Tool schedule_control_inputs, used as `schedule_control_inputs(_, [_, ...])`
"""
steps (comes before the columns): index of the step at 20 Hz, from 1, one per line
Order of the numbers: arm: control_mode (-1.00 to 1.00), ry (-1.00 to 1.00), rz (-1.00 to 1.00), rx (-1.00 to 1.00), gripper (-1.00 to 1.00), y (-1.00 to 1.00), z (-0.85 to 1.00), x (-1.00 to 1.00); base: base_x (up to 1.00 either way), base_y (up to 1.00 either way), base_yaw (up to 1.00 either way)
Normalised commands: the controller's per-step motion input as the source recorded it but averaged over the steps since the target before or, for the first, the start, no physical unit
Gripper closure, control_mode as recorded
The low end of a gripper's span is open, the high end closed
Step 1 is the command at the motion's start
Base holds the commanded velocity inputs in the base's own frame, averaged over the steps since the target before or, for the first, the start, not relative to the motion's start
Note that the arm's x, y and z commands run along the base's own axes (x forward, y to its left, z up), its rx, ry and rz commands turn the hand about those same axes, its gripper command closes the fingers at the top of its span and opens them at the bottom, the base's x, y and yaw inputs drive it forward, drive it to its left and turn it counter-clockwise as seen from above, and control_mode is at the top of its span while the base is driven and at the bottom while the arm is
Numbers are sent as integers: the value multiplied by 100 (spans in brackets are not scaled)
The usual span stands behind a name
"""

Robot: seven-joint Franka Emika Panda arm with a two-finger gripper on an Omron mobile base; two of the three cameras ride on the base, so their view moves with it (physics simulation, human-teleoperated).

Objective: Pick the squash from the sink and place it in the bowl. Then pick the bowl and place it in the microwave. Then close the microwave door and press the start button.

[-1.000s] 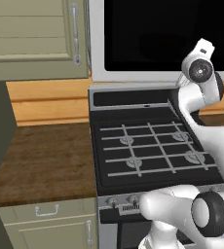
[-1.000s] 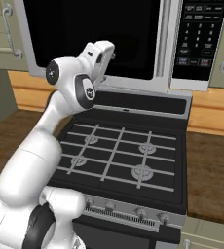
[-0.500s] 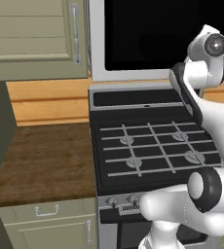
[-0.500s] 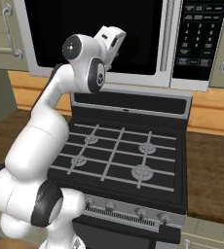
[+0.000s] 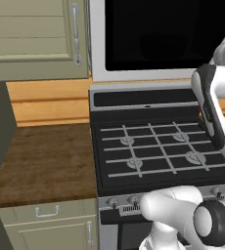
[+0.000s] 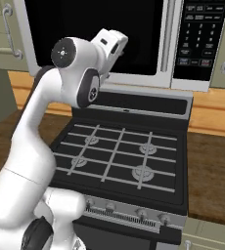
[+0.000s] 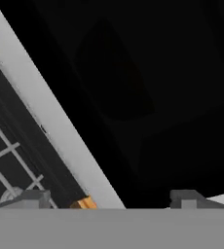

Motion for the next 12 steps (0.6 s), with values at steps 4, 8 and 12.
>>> schedule_control_inputs(4, [-100,0,7,8,-100,-48,-5,-99,0,0,0])
schedule_control_inputs(8, [-100,0,19,4,-100,-61,-9,-65,0,0,0])
schedule_control_inputs(12, [-100,-1,39,1,-100,-65,0,-8,0,0,0])
